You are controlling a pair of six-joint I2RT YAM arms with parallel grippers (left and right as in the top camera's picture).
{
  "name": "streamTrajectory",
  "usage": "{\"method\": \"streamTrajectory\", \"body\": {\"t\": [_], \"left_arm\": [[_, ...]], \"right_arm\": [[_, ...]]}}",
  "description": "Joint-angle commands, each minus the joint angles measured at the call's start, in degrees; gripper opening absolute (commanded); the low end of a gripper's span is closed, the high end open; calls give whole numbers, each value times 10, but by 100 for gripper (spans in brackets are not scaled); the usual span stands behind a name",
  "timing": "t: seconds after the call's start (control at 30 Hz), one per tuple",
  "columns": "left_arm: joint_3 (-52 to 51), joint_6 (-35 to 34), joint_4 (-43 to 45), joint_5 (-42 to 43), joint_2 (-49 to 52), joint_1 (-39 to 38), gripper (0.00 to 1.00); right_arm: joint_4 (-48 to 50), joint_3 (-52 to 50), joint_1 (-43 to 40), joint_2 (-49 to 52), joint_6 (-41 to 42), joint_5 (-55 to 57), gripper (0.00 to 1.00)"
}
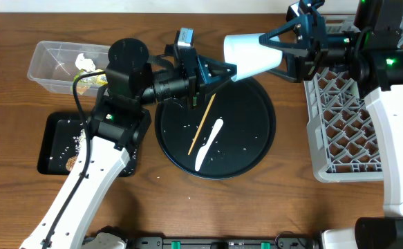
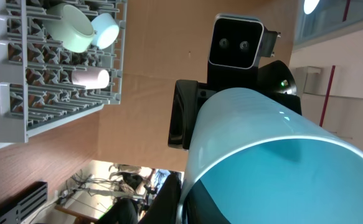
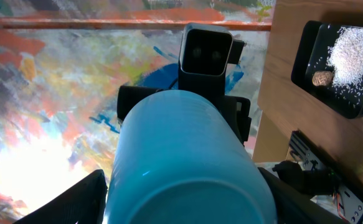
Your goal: Sort waste into correct bins and load items into the dishwasher rack
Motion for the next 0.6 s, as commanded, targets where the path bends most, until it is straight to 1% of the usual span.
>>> {"method": "streamTrajectory", "body": {"t": [0.0,0.1,0.2,0.27,0.4,0.43,0.5,0.57], "left_arm": [[7,0,-1,2,7,2,6],[7,0,-1,2,7,2,6],[7,0,-1,3,7,2,7],[7,0,-1,4,7,2,7],[7,0,-1,6,7,2,17],[7,0,-1,6,7,2,24],[7,0,-1,6,7,2,32],[7,0,-1,8,7,2,38]], "right_arm": [[2,0,9,-4,-10,-23,67],[2,0,9,-4,-10,-23,64],[2,0,8,-4,-10,-23,56],[2,0,9,-4,-10,-22,55],[2,0,8,-4,-10,-22,54],[2,0,8,-4,-10,-22,53],[2,0,8,-4,-10,-22,52],[2,0,8,-4,-10,-21,52]]}}
